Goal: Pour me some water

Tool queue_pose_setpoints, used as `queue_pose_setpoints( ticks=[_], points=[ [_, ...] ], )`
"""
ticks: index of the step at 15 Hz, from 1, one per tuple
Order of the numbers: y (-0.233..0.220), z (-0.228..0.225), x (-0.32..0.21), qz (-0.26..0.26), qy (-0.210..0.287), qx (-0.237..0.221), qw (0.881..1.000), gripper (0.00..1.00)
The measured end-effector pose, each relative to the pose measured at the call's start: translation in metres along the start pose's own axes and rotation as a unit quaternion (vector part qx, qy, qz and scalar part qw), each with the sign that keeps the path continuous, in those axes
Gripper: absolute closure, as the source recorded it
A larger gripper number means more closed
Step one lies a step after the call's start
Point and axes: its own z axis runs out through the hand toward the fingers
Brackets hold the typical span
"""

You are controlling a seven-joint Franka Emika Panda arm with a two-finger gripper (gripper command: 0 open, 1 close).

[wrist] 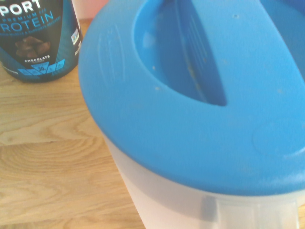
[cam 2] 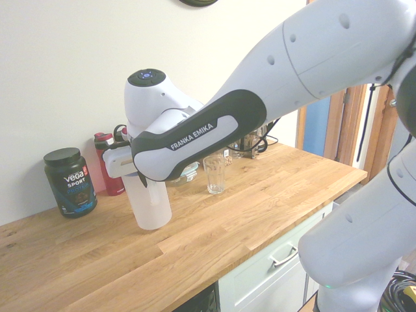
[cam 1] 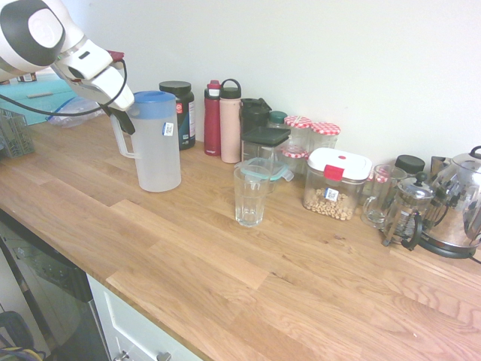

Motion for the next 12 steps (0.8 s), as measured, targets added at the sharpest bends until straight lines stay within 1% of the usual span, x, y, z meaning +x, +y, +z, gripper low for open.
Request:
queue_pose_setpoints(
  ticks=[2,3,12],
  points=[
    [-0.0024,0.0085,-0.0017,0.004,-0.007,0.004,1.000,1.00],
    [-0.0039,0.0089,-0.0029,0.006,-0.007,0.005,1.000,0.00],
    [-0.0040,0.0064,-0.0033,0.012,-0.005,0.003,1.000,0.00]
  ],
)
